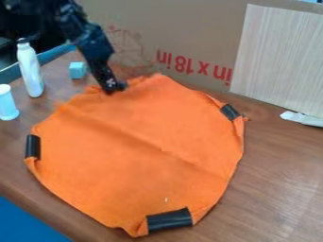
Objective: Fold the cloth from the top left to the bottom right
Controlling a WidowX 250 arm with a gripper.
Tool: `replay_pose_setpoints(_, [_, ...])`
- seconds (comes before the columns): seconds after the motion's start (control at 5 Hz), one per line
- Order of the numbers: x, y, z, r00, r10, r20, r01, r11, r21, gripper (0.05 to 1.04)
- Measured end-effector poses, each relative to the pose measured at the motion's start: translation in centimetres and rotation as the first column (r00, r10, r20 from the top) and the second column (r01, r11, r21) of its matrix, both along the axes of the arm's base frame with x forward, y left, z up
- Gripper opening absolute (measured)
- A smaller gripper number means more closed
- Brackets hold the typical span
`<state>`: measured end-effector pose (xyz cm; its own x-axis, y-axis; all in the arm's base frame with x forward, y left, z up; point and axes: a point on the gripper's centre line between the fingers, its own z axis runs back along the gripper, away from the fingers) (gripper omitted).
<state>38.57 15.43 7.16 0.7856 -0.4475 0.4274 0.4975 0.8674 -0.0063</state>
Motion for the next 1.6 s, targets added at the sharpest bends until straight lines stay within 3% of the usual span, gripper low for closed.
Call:
replay_pose_setpoints(0.2, [-2.6,-0.9,2.7,0.997,-0.041,0.069,0.043,0.999,-0.033,0.068])
replay_pose_setpoints(0.4, [-5.4,-2.3,4.1,0.983,-0.093,0.159,0.097,0.995,-0.015,0.068])
replay_pose_setpoints(0.6, [-8.7,-4.5,3.8,0.964,-0.159,0.211,0.156,0.987,0.028,0.068])
replay_pose_setpoints(0.8, [-11.5,-6.3,2.3,0.950,-0.210,0.233,0.195,0.977,0.087,0.068])
replay_pose_setpoints(1.0, [-13.8,-7.6,0.4,0.944,-0.245,0.222,0.221,0.967,0.129,0.068])
replay_pose_setpoints(1.2, [-15.5,-8.8,0.0,0.933,-0.274,0.236,0.242,0.958,0.153,0.068])
replay_pose_setpoints(1.4, [-16.6,-10.1,1.4,0.917,-0.301,0.262,0.269,0.951,0.151,0.068])
replay_pose_setpoints(1.6, [-17.6,-10.7,2.9,0.912,-0.299,0.281,0.277,0.954,0.116,0.068])
